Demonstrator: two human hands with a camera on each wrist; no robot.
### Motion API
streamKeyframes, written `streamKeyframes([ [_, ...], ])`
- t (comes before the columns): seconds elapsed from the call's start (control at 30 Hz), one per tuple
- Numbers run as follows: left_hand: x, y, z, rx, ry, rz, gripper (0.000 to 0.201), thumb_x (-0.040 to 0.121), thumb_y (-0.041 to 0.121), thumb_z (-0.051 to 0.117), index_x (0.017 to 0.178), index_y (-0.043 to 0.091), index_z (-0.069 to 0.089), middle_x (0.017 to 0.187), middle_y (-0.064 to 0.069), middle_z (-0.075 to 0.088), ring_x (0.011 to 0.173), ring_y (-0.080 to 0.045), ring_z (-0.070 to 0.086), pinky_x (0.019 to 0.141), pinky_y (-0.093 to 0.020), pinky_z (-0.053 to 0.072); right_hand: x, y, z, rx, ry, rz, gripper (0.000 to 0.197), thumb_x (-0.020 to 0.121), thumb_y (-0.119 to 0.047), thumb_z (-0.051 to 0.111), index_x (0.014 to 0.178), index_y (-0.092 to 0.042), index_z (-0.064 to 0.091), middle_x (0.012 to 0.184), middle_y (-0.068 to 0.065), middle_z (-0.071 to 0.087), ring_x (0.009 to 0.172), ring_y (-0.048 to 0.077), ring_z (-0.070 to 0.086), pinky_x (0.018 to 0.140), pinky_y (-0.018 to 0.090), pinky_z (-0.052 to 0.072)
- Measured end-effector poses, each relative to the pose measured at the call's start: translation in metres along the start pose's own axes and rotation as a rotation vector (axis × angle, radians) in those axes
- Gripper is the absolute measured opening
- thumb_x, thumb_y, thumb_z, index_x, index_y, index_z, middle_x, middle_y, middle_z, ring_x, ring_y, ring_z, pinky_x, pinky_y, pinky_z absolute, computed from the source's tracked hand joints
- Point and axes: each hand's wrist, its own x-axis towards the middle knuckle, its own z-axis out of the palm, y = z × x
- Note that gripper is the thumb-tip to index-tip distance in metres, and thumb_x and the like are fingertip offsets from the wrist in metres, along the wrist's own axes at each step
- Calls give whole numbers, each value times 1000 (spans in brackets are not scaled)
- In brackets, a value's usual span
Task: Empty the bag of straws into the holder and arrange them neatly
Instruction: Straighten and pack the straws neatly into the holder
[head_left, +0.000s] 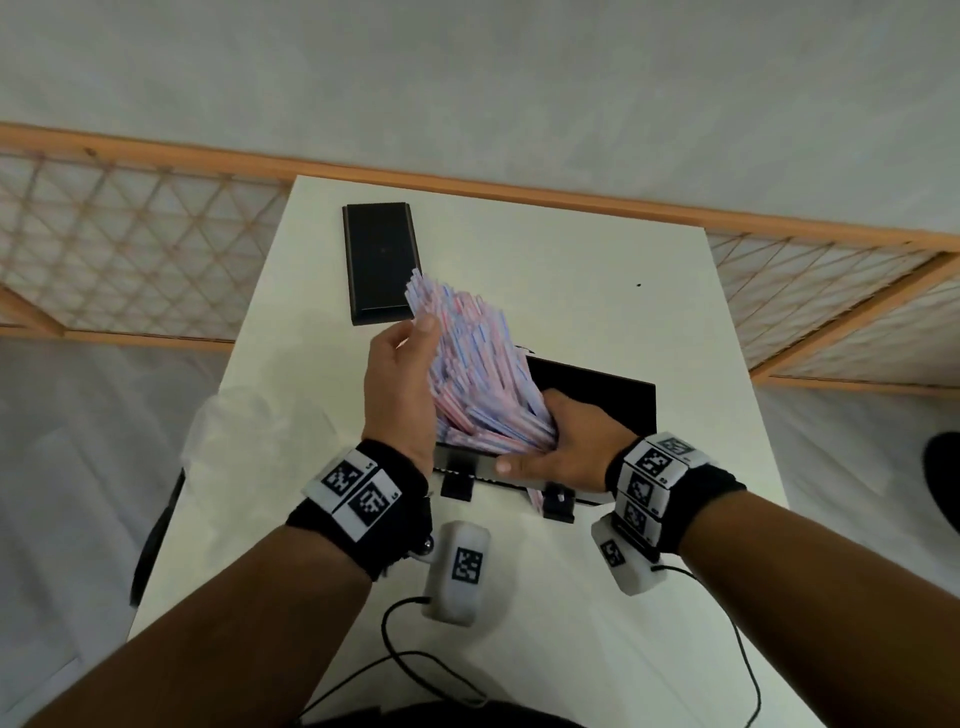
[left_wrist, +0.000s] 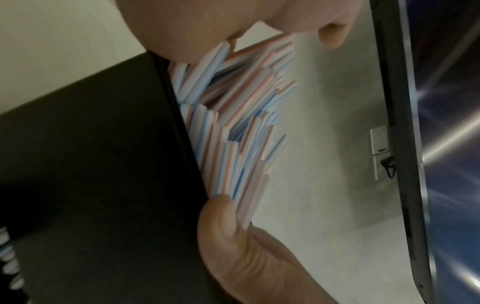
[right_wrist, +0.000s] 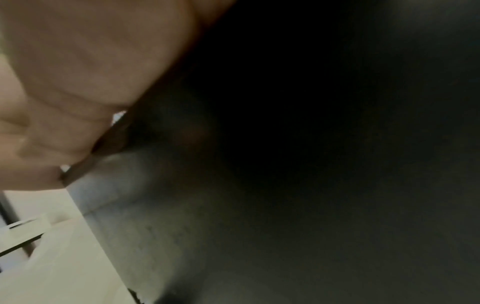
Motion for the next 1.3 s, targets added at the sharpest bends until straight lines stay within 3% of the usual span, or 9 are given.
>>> streamKeyframes([
  [0.13, -3, 5, 7, 50, -6, 50, 85, 57, 57, 80, 123, 10, 55, 113, -4, 72, 101, -17, 73, 93, -41, 57, 2, -12, 1, 42, 10, -114, 75, 59, -75, 76, 122, -37, 58, 111, -17, 66, 101, 4, 62, 87, 21, 47],
  [0.23, -2, 5, 7, 77, -13, 65, 88, 57, 60, 79, 126, 11, 53, 116, -6, 70, 100, -18, 73, 92, -42, 58, 1, -19, -7, 208, 24, -192, 60, 63, -58, 85, 115, -37, 64, 108, -15, 72, 102, 3, 66, 93, 26, 50],
  [0.37, -5, 1, 6, 88, -29, 134, 94, 58, 62, 74, 129, 6, 47, 109, -3, 66, 89, -5, 71, 76, -22, 55, 3, -24, -17, 256, 133, -262, 53, 64, -44, 88, 110, -26, 70, 102, -5, 75, 99, 14, 69, 92, 34, 54],
  [0.47, -6, -2, 6, 127, -16, 146, 97, 58, 66, 73, 131, 8, 45, 110, 2, 64, 97, -10, 69, 84, -30, 56, 3, -21, -18, 20, 174, -214, 57, 64, -51, 88, 103, -20, 61, 96, -2, 64, 88, 21, 60, 76, 31, 47],
  [0.63, -7, -5, 6, 184, 3, 141, 96, 58, 70, 72, 130, 14, 44, 118, 3, 64, 104, -13, 68, 97, -41, 56, -18, -4, -23, -119, 545, -39, 57, 65, -63, 80, 83, -20, 47, 79, -5, 52, 68, 14, 46, 58, 29, 31],
  [0.7, -6, -6, 6, 185, 19, 141, 98, 58, 74, 70, 130, 12, 45, 118, 2, 64, 108, -14, 66, 101, -43, 53, -27, -1, -18, -155, 413, -30, 53, 72, -66, 73, 71, -19, 49, 66, -5, 53, 60, 14, 48, 54, 29, 37],
  [0.83, -3, -7, 6, 199, 60, 163, 107, 57, 84, 65, 131, 10, 45, 128, -6, 58, 122, -24, 58, 107, -47, 47, -30, 1, 1, -254, 79, -96, 45, 76, -64, 71, 77, -21, 58, 66, -5, 57, 65, 14, 54, 61, 27, 39],
  [1.0, -5, -11, 5, 212, 48, 167, 105, 57, 78, 66, 133, 10, 43, 124, 0, 57, 110, -14, 61, 99, -34, 50, -20, 0, 2, -280, -11, -16, 45, 78, -68, 66, 86, -25, 59, 66, -12, 59, 58, -2, 55, 51, 13, 34],
  [1.3, -8, -11, 5, 234, 9, 170, 99, 59, 72, 70, 132, 12, 39, 120, 2, 61, 99, -2, 67, 94, -33, 55, -3, -14, 2, -250, -137, 38, 40, 80, -67, 66, 76, -31, 50, 72, -9, 55, 67, 10, 54, 56, 24, 36],
])
